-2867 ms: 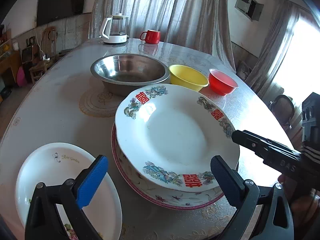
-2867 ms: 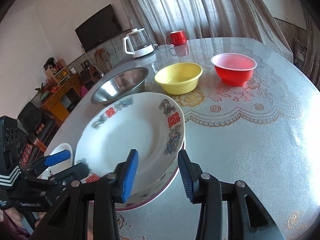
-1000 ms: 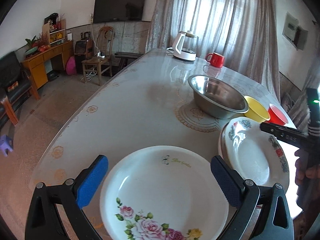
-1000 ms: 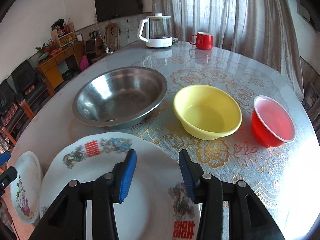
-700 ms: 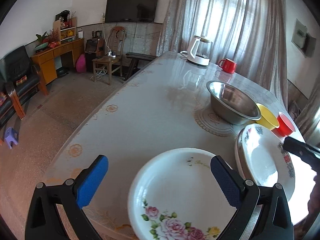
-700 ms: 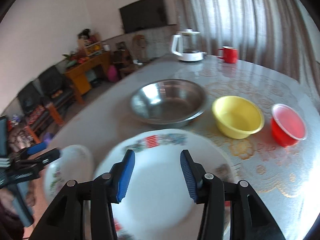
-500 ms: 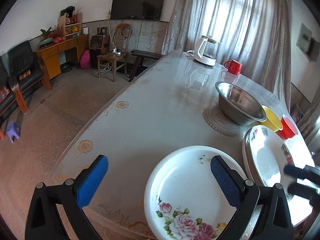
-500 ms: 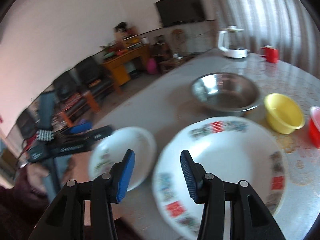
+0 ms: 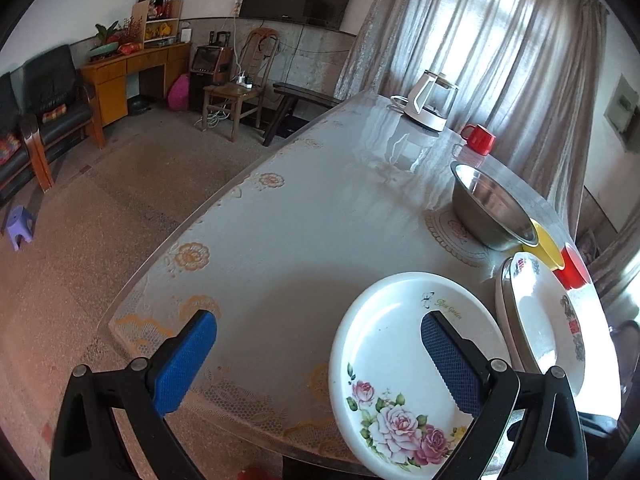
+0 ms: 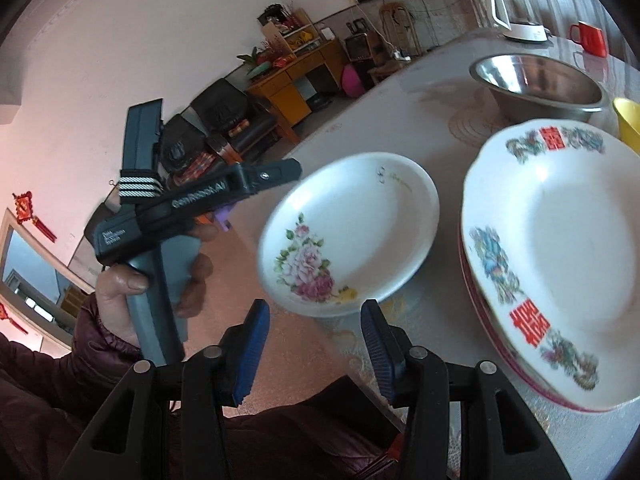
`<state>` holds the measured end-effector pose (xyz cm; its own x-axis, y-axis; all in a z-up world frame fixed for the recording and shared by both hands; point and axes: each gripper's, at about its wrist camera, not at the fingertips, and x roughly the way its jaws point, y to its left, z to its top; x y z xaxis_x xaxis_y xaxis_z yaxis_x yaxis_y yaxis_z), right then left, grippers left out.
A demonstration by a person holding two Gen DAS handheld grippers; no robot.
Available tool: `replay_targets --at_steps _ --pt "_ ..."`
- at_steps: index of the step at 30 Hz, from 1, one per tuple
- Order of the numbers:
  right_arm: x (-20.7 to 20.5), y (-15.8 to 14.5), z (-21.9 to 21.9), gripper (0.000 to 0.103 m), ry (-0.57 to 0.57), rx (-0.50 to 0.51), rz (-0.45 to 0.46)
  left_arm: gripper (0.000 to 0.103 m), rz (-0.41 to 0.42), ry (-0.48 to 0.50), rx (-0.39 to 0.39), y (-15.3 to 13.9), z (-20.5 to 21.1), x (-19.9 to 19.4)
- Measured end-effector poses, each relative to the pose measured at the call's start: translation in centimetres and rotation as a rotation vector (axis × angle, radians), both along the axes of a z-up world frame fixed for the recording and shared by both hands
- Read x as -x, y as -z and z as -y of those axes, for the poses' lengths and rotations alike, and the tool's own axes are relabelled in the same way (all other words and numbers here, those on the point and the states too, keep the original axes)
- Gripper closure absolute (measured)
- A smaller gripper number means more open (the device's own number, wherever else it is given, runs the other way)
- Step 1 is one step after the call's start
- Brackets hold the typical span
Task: Organize plates and bowls
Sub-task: 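Grip the rim of the pink-rose white plate with the left tool and lift, then carry the pink-rose plate with the left tool toward the plate stack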
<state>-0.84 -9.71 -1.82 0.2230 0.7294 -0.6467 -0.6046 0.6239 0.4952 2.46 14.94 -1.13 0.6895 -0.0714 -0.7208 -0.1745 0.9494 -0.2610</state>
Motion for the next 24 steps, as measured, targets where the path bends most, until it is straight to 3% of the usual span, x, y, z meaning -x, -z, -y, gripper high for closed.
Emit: replay_targets --at_steps 5,11,24 --pt "-0.6 0.8 0.4 0.055 0.064 0.003 -0.014 0.0 -0.013 0.022 0.049 0.5 -0.3 0.0" --pt "-1.1 1.4 0.1 0.055 0.103 0.014 -0.027 0.0 -0.022 0.057 -0.028 0.7 0.6 0.0" --pt "-1.8 2.0 -0.5 0.054 0.184 0.008 -0.027 0.0 -0.071 0.114 -0.097 2.3 1.1 -0.3"
